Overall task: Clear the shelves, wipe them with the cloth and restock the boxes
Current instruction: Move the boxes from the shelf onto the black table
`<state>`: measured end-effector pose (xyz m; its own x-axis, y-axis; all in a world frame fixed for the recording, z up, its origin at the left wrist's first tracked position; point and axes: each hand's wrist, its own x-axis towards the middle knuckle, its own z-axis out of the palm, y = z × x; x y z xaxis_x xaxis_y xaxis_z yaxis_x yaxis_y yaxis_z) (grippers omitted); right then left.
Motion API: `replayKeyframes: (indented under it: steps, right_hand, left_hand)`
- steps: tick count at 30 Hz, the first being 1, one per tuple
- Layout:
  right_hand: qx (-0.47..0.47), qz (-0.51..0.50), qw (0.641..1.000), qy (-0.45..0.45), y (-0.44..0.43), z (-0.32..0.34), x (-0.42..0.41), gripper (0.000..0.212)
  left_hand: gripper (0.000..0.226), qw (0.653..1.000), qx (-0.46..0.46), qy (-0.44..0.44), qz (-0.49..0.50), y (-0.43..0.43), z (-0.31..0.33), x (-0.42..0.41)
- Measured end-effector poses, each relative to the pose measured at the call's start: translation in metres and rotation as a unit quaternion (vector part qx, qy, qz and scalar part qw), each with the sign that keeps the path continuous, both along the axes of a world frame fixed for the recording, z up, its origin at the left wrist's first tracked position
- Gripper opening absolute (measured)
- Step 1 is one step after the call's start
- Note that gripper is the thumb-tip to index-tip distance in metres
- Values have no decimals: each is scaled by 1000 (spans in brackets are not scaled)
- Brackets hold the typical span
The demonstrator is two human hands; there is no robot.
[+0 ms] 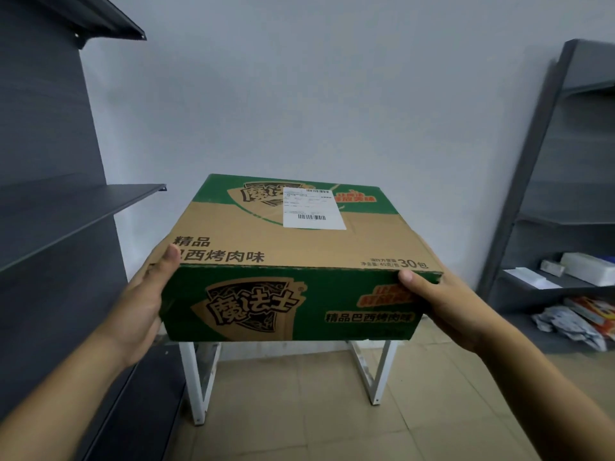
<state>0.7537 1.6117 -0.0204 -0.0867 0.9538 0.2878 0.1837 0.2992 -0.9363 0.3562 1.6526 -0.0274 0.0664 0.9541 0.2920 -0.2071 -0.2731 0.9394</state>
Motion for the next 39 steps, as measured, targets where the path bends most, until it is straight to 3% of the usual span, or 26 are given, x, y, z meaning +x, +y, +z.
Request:
replayKeyframes:
  steps: [18,22,26,39]
  right_hand:
    - [-54,3,999,0,206,-29,91,65]
    - [-75,-7,997,-3,256,-40,96,74]
    - [-87,-13,996,5,308,-50,89,56]
    - [-119,-37,992,19,462,-70,81,49]
  left_hand:
    - [113,999,-40,9,0,213,-28,87]
    - [106,998,-55,10,-12,264,-42,90]
    - [70,997,-72,-6,-26,322,-57,89]
    - [80,994,-91,13,-54,496,-94,79]
